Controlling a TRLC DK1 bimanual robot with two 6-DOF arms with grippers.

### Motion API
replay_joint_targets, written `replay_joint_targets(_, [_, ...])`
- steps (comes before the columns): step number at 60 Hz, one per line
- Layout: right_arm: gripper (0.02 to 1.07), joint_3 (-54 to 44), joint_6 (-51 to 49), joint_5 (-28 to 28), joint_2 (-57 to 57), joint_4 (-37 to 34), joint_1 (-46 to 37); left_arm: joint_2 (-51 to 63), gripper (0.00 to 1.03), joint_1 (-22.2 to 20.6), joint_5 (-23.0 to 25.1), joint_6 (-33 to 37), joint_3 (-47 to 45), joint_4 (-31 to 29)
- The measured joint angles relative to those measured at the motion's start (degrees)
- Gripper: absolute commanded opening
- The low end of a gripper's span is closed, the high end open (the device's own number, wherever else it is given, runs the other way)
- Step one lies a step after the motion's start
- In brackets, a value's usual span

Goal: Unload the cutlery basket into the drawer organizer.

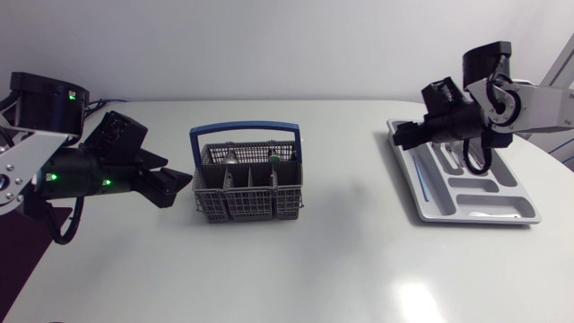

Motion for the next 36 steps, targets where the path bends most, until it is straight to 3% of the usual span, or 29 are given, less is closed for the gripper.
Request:
replay_joint_targets(5, [0.72,-0.5,-0.1,-0.5,-2.7,-1.6,5.7,0.3,0.8,0.7,0.1,1.9,-1.9,1.0])
replay_joint_targets(11, [0.5,1.1,0.2,-0.5,-3.0,-4.6,11.5,1.6,0.74,1.4,0.1,3.4,-4.6,2.8])
replay_joint_targets(20, [0.18,8.2,2.4,-0.6,1.4,-6.8,17.0,3.7,0.47,1.5,0.4,5.0,-7.5,5.1])
replay_joint_targets(23, [0.1,11.0,3.2,-0.7,3.6,-7.1,18.0,4.8,0.44,1.5,0.6,5.6,-7.7,5.8])
replay_joint_targets(26, [0.1,14.7,4.8,-2.6,7.0,-7.6,18.8,6.3,0.36,1.6,0.6,5.8,-7.7,7.2])
replay_joint_targets(36, [0.09,23.8,8.8,-5.4,15.9,-9.7,20.1,10.9,0.34,3.5,0.8,5.9,-7.7,12.0])
